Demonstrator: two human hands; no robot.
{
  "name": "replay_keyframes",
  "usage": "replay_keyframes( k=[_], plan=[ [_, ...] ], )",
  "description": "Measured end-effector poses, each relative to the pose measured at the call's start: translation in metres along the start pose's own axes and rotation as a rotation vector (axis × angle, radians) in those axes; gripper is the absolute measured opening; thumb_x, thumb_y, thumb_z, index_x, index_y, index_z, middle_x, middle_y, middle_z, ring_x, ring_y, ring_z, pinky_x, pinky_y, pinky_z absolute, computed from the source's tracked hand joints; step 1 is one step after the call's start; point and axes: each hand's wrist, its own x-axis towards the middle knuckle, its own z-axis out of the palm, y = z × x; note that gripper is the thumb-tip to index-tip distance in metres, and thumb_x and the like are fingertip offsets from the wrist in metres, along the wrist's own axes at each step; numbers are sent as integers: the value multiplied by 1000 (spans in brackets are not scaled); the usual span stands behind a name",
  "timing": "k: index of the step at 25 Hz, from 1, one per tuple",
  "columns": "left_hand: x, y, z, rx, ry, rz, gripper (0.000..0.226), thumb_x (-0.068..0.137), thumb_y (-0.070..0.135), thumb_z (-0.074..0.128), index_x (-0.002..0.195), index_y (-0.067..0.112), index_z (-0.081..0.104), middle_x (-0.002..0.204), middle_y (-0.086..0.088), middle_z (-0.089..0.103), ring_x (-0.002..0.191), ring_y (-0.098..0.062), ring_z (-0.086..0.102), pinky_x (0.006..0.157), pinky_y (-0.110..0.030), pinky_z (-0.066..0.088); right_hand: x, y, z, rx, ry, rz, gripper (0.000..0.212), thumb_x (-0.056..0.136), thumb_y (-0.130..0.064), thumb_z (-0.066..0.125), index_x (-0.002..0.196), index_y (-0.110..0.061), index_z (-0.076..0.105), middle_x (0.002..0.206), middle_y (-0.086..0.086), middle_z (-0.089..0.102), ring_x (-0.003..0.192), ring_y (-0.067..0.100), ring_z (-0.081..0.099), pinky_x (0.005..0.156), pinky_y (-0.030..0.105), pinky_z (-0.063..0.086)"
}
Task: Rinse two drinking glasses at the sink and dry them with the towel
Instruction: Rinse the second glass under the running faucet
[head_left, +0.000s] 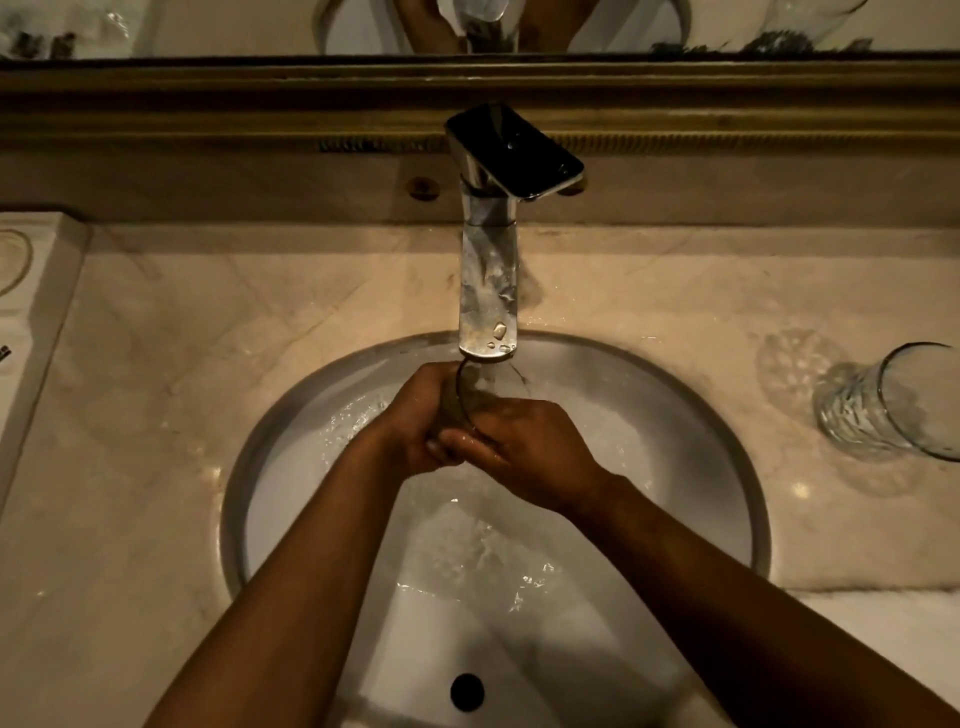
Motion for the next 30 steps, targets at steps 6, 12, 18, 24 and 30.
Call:
replay_keyframes(
  k=[6,12,18,24,30],
  plan=[
    [-14,-7,3,12,99,114,39,101,34,39,78,10,60,66,-13,53,48,-22,46,47,-25,32,-1,-13,11,127,142,218,54,98,-57,39,78,-24,76,69,-5,75,65,9,69,67,30,55],
    [-16,-40,29,143,472,533,33,105,40,42,91,20,63,79,-13,68,63,-28,63,46,-32,44,16,-44,14,770,502,877,47,101,-40,55,62,-16,66,49,-2,64,40,12,63,41,26,51],
    [-23,-21,36,547,522,817,15,87,27,76,101,24,71,96,11,72,91,-4,70,81,-25,56,21,-29,17,1754,391,1246,35,96,-49,56,92,-16,69,71,4,70,41,12,52,34,18,28],
    [-11,-11,39,218,487,559,16,83,18,65,92,8,74,88,-12,78,85,-25,75,81,-43,59,20,-35,34,1880,585,1339,38,96,-49,56,97,-13,69,84,7,71,58,16,59,41,22,33],
    [-8,-13,27,61,318,270,31,103,37,48,110,17,70,104,-9,79,94,-27,76,79,-46,61,18,-43,21,997,568,1034,30,104,-39,49,95,-19,70,87,4,76,68,14,73,48,28,53]
  ],
)
